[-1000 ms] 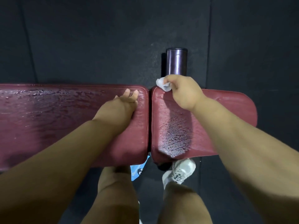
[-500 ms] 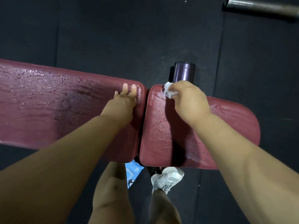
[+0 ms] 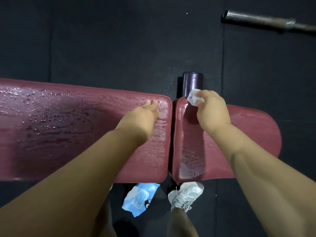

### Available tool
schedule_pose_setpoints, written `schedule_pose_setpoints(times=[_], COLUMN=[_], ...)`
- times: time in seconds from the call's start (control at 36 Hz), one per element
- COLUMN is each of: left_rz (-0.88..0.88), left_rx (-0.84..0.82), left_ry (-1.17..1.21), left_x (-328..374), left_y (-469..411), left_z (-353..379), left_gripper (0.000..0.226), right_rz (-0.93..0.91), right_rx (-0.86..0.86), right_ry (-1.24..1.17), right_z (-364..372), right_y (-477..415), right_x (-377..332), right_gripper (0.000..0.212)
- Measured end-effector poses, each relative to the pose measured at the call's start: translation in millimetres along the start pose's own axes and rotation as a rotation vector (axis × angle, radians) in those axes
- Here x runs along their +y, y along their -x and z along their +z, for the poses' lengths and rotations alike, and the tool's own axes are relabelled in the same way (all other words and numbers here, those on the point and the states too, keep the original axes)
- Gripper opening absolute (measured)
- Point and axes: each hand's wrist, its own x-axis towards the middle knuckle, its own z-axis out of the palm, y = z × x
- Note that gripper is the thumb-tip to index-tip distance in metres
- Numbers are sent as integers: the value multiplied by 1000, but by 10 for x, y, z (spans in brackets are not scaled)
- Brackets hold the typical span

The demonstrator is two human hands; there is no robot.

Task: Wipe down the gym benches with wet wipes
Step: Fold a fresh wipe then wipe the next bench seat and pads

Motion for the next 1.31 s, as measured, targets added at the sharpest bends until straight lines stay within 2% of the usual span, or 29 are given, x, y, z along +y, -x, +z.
schedule_pose_setpoints(times=[0.14, 0.22, 0.42, 0.47, 0.64, 0.78, 0.86, 0.92, 0.97, 1.06, 1.22, 1.31], left_rz=[7, 38, -23, -5, 48, 33, 0, -12, -24, -4, -1, -57], left_rx=[-36, 43, 13, 2, -88, -146, -171, -166, -162, -119, -29, 49], left_ry=[5, -55, -206, -231, -258, -242, -215, -198, -182, -144, -73, -74], left_x=[-659, -1079, -1588, -1701, -1865, -1854, -1820, -1797, -1793, -1822, -1885, -1973], left_y=[269, 369, 433, 477, 527, 518, 549, 554, 544, 544, 589, 628], left_z=[-214, -339, -596, -636, -710, -694, -702, -700, -679, -642, -722, -697], left_gripper=[72, 67, 67, 71, 82, 88, 93, 95, 95, 91, 92, 82], right_rz=[103, 160, 305, 272, -11, 8, 67, 140, 198, 192, -14, -103], right_rx=[75, 51, -74, -104, -275, -304, -296, -257, -225, -224, -319, -328], right_ry=[-137, -174, -32, 23, 15, -10, 102, 180, 203, 192, -8, -17], right_z=[97, 213, 467, 492, 838, 715, 555, 479, 465, 560, 964, 999], right_y=[49, -23, -285, -344, -378, -345, -361, -355, -349, -343, -346, -332], right_x=[-444, -717, -1165, -1284, -1785, -1711, -1531, -1436, -1421, -1595, -2204, -2217], right_gripper=[32, 31, 29, 30, 27, 12, 29, 35, 33, 31, 24, 23])
